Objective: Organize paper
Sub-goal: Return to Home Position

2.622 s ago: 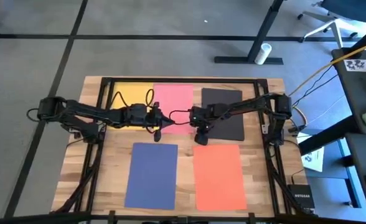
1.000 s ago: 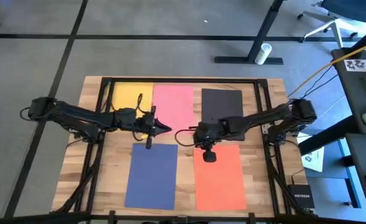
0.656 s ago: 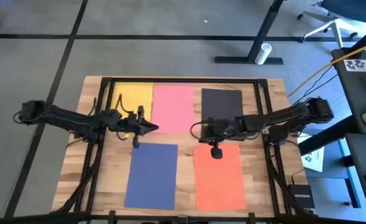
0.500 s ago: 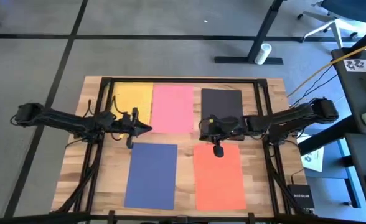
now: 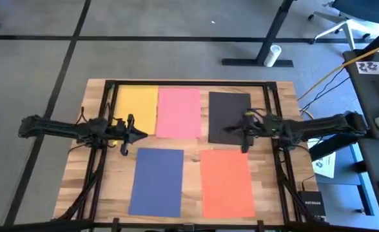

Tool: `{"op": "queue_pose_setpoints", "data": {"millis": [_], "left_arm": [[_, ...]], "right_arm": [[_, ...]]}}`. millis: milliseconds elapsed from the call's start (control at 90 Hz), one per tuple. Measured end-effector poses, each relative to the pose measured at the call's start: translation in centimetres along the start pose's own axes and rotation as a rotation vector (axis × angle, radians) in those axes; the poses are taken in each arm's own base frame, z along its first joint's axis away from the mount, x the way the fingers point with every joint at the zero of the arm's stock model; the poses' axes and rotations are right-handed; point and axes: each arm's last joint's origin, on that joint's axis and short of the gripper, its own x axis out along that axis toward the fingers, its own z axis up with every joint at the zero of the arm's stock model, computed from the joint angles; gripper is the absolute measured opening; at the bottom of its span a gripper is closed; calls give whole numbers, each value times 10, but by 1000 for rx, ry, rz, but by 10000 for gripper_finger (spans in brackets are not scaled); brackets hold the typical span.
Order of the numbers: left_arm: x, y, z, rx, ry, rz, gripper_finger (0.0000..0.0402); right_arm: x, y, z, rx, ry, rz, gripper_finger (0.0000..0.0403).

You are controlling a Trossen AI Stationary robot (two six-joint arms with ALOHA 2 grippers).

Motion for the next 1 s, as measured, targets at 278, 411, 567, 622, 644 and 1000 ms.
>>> {"op": "queue_pose_setpoints", "data": {"millis": [278,411,567,622,644,1000], "left_arm": [[-18,2,-3,-48,2,16,0],[-20,1,-1,-19,-10,5,0],[-20,2,0,-8,-32,50,0],[-20,3,0,10,-37,78,0],[-20,3,0,14,-39,86,0],[-18,6,-1,63,-23,142,0]], "right_arm": [[-32,-5,-16,19,-176,7,0],[-44,-8,-27,24,-244,18,0],[-54,-9,-29,25,-253,17,0],[-57,-10,-32,23,-241,4,0],[-58,-11,-34,23,-231,-4,0],[-56,-12,-38,23,-179,-44,0]]}}
